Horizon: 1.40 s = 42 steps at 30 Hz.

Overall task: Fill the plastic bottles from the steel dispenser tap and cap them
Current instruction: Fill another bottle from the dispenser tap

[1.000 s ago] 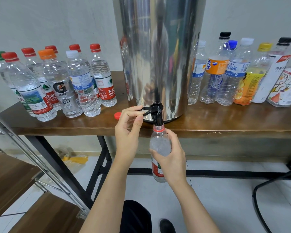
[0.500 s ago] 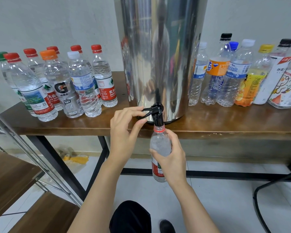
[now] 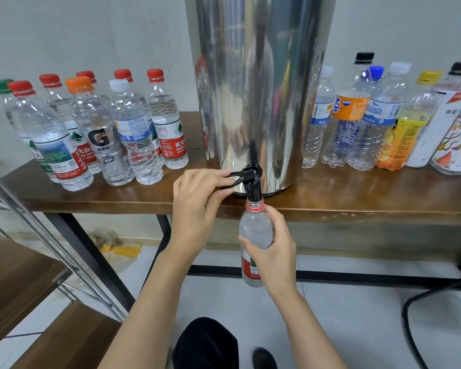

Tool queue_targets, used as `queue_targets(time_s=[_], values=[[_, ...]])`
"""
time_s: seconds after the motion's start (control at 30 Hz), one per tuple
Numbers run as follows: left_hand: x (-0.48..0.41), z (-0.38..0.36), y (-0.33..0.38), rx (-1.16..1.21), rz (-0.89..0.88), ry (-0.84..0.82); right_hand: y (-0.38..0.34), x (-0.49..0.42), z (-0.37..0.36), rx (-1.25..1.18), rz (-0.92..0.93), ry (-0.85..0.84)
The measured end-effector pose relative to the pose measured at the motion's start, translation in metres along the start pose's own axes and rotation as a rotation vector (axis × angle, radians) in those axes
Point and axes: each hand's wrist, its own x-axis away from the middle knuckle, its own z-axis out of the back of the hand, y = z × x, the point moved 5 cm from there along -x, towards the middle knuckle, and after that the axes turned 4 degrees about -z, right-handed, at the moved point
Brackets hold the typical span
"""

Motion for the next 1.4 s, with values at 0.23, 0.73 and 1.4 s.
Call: queue_targets(time_s=[0.23,0.73,1.4], values=[[-0.004,0.001,0.002,-0.062,-0.077,-0.028,0.0,-0.002,-0.001,-0.011,0.011,0.002],[-0.061,-0.008,0.023,0.019,0.001,-0.088,0.0,-0.002,-0.001,-0.03,0.016,-0.015],[-0.009,-0.019,-0.118,-0.369,0.628,-0.427,0.001,-0.002,0.003,0.02,-0.003,-0.031]])
